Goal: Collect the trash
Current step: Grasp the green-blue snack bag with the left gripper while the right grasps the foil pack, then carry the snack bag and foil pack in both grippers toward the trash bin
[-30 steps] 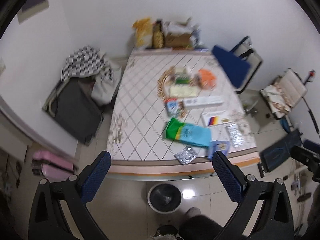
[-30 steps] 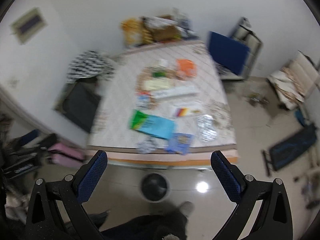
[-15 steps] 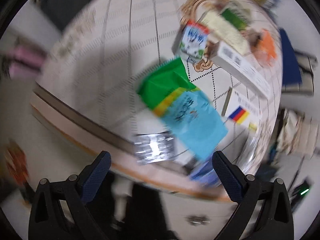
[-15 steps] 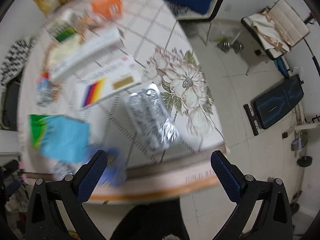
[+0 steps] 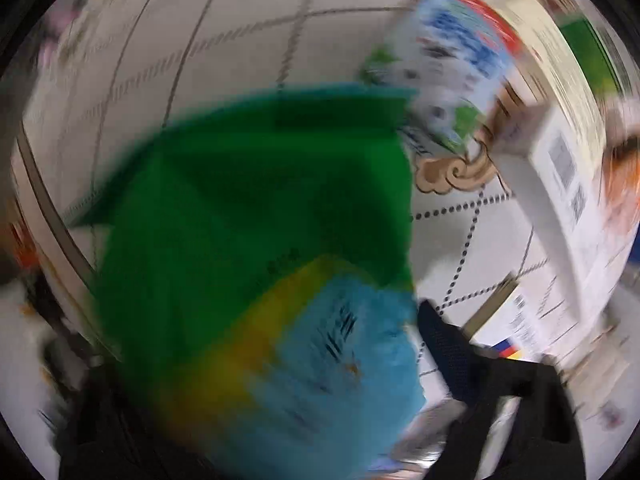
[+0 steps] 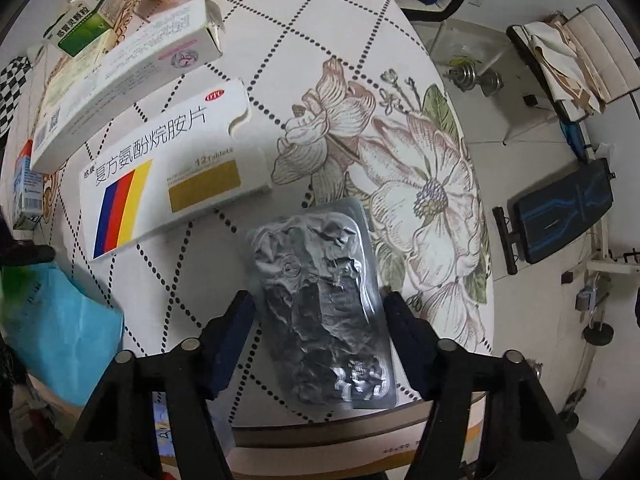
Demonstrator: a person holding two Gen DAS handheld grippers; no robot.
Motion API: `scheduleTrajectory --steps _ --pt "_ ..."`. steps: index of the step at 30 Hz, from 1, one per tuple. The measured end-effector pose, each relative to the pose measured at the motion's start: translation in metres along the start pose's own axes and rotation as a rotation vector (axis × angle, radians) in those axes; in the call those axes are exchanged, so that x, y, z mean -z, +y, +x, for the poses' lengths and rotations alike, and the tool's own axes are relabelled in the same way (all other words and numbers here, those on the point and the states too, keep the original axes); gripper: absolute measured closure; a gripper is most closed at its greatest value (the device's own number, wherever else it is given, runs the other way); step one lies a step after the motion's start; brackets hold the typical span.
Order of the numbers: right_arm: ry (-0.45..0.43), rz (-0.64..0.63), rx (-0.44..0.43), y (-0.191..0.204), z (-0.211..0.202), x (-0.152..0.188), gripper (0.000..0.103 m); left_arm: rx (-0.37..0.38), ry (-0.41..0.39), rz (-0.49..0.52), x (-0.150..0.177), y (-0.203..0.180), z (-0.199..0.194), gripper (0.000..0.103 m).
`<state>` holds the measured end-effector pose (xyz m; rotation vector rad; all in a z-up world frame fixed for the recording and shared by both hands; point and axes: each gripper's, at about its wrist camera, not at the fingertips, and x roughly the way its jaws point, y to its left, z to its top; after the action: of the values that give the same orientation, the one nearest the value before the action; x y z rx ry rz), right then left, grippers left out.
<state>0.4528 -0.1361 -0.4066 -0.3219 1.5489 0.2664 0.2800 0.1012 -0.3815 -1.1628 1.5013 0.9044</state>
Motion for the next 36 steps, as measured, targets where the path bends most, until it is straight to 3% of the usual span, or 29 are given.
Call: scheduleTrajectory --steps 1,4,5,7,10,11,14,17,23,24,25,27,33,34,36 --pt "-0.002 -0.005 -0.002 -0.002 -0.001 -0.001 0.044 -0.039 -0.026 0.081 0.005 -0.007 -0.005 0.030" --pt "-0.004 -0.005 -0.021 -0.012 -0.005 -0.003 0.045 -0.149 -0.096 0.259 0.019 -0.019 -0.013 0.030" --pt "0.011 -0.019 -0.026 -0.012 -0.003 -0.005 0.044 -0.153 -0.096 0.262 0.022 -0.017 -0.013 0.025" --pt "0.010 -0.041 -0.016 -0.013 0.000 -0.010 0.043 -0.113 -0.079 0.226 0.023 -0.014 -0.019 0.029" --pt "0.009 -0.059 -0.004 -0.009 -0.001 -0.010 0.046 -0.085 -0.100 0.222 0.034 -0.009 -0.036 0.058" --pt "0.006 -0.060 -0.012 -0.010 -0.001 -0.011 0.047 -0.081 -0.113 0.229 0.038 -0.011 -0.046 0.073" --pt "-0.004 -0.048 -0.032 -0.009 -0.007 -0.002 0.054 -0.079 -0.170 0.269 0.055 -0.014 -0.075 0.074" --pt "-0.041 -0.044 -0.039 -0.014 -0.018 0.003 0.073 -0.097 -0.247 0.334 0.077 -0.022 -0.112 0.076" --pt "-0.065 -0.054 -0.076 -0.019 -0.027 0.000 0.077 -0.179 -0.390 0.457 0.126 -0.035 -0.174 0.077" --pt "-0.067 -0.046 -0.087 -0.021 -0.028 -0.001 0.081 -0.183 -0.400 0.468 0.134 -0.038 -0.182 0.077" --pt "-0.075 -0.028 -0.117 -0.026 -0.033 0.000 0.091 -0.185 -0.408 0.478 0.142 -0.038 -0.191 0.077" --pt "-0.090 -0.010 -0.154 -0.032 -0.041 0.003 0.096 -0.180 -0.418 0.488 0.144 -0.041 -0.197 0.078" --pt "-0.122 0.026 -0.209 -0.043 -0.060 0.012 0.097 -0.160 -0.441 0.506 0.172 -0.044 -0.201 0.078" --pt "-0.129 0.026 -0.213 -0.043 -0.064 0.014 0.097 -0.160 -0.448 0.512 0.153 -0.055 -0.194 0.078" --pt "-0.148 0.017 -0.213 -0.043 -0.072 0.020 0.097 -0.162 -0.467 0.527 0.153 -0.063 -0.199 0.078"
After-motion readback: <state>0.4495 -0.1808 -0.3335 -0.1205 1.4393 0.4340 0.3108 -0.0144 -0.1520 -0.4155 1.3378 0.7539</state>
